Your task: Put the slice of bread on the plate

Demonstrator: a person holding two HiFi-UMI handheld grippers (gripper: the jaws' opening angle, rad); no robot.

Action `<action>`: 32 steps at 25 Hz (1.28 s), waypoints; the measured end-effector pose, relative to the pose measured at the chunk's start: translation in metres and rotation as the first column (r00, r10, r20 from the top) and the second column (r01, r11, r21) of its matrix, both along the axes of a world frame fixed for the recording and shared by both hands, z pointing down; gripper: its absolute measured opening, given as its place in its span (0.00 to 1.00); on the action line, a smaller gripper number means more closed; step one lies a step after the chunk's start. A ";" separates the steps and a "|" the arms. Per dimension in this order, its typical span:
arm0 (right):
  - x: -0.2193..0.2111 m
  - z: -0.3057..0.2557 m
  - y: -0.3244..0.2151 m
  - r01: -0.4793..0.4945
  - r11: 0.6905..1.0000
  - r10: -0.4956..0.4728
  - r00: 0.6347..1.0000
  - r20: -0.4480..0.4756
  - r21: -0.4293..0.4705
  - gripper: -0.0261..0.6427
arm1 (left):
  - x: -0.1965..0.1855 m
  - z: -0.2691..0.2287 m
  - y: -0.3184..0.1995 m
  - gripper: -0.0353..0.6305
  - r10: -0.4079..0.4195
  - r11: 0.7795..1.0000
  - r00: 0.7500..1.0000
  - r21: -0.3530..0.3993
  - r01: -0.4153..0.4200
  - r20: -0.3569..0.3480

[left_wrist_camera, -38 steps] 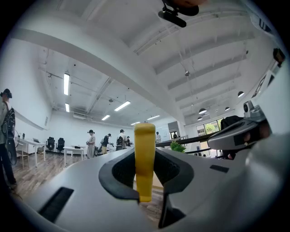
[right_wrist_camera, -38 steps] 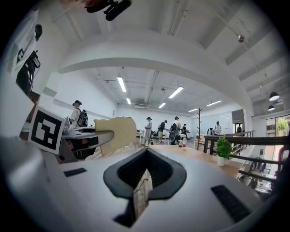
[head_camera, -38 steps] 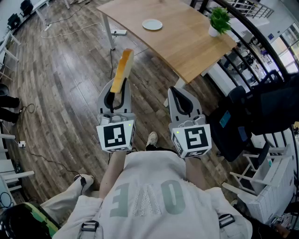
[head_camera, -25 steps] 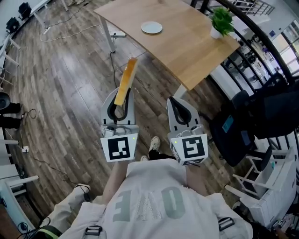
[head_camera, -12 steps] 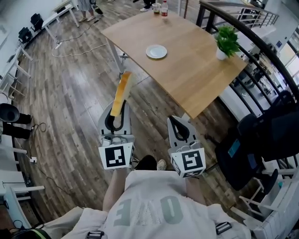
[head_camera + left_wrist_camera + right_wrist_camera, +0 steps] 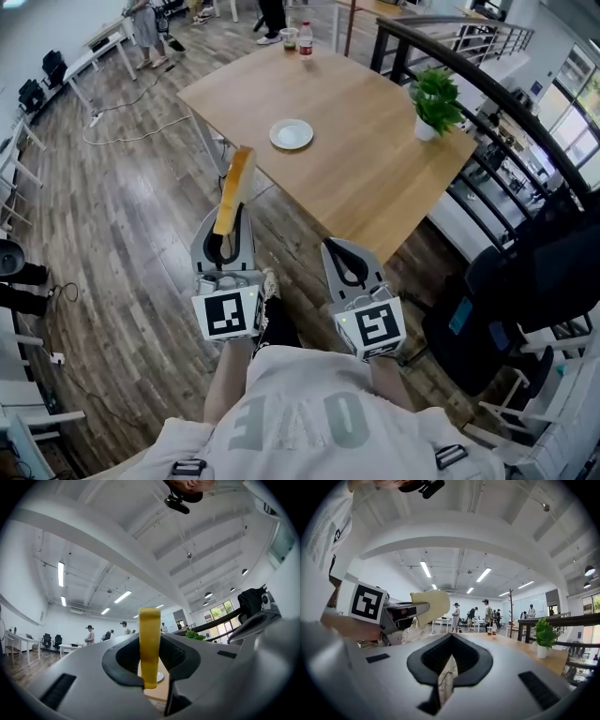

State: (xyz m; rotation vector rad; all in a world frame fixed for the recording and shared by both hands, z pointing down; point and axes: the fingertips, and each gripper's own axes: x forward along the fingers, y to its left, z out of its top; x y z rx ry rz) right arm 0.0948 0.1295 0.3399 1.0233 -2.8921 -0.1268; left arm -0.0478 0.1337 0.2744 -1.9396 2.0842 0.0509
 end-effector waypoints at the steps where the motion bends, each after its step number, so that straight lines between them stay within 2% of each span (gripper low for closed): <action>1: -0.004 -0.003 -0.010 -0.004 1.000 0.004 1.000 -0.002 0.013 0.06 | -0.002 -0.003 -0.011 0.19 0.005 1.000 1.000 0.010 -0.005 0.004; 8: -0.023 -0.014 -0.078 -0.066 0.998 0.066 0.998 -0.006 0.026 0.06 | -0.023 0.001 -0.086 0.19 0.041 0.999 0.999 0.018 -0.041 -0.019; 13: -0.067 -0.025 -0.132 -0.034 0.999 0.034 0.999 -0.002 0.027 0.06 | -0.069 -0.007 -0.146 0.19 0.044 0.999 0.998 0.011 -0.044 -0.036; 17: -0.113 -0.047 -0.181 -0.046 0.998 0.046 0.999 -0.001 0.036 0.06 | -0.110 -0.026 -0.190 0.19 0.042 0.999 0.999 0.025 -0.042 -0.001; 25: -0.176 -0.045 -0.273 -0.076 0.997 0.077 0.995 0.056 -0.020 0.06 | -0.182 -0.028 -0.267 0.19 0.062 0.998 0.998 0.001 -0.062 0.025; 29: -0.193 -0.034 -0.300 -0.100 0.994 0.101 0.994 0.038 -0.039 0.06 | -0.205 -0.023 -0.293 0.19 0.075 0.997 0.997 -0.025 -0.075 0.022; 32: -0.192 -0.028 -0.310 -0.111 0.991 0.114 0.993 0.030 -0.077 0.06 | -0.208 -0.016 -0.308 0.19 0.096 0.994 0.995 -0.052 -0.096 0.008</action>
